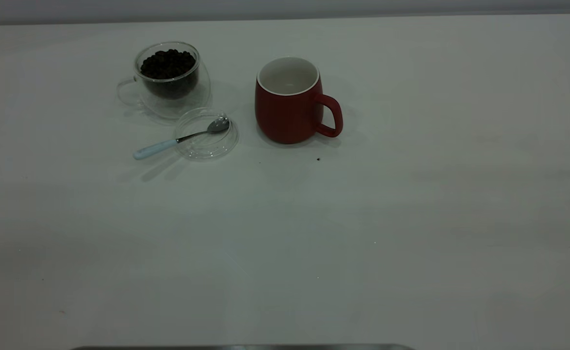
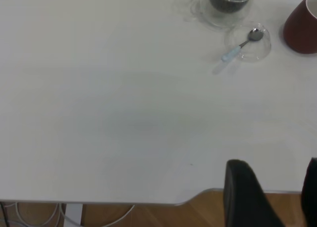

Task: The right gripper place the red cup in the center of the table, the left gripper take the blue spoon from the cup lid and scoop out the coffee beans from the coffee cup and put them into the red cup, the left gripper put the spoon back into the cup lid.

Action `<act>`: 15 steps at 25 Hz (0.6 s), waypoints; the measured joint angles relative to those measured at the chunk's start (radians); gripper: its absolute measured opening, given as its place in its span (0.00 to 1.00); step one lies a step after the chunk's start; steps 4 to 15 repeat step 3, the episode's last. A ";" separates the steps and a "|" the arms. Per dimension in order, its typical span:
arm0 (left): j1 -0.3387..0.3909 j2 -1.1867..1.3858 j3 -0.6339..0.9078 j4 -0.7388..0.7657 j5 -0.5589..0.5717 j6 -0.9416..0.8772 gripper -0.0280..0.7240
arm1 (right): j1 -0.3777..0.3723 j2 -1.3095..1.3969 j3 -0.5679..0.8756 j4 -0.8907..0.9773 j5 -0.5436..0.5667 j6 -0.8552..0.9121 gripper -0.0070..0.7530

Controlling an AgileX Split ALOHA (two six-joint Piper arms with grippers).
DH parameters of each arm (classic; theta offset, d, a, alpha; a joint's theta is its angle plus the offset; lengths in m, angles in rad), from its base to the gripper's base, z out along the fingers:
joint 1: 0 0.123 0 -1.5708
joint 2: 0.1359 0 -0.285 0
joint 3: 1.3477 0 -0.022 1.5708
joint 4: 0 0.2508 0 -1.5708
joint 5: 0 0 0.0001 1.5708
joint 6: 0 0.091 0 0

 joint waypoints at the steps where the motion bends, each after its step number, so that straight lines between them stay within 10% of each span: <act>1: 0.000 0.000 0.000 -0.001 0.000 0.000 0.50 | 0.000 0.000 0.000 0.000 0.000 0.000 0.55; 15: 0.000 0.000 0.000 -0.001 0.000 0.000 0.50 | 0.000 0.000 0.000 0.000 0.000 0.000 0.55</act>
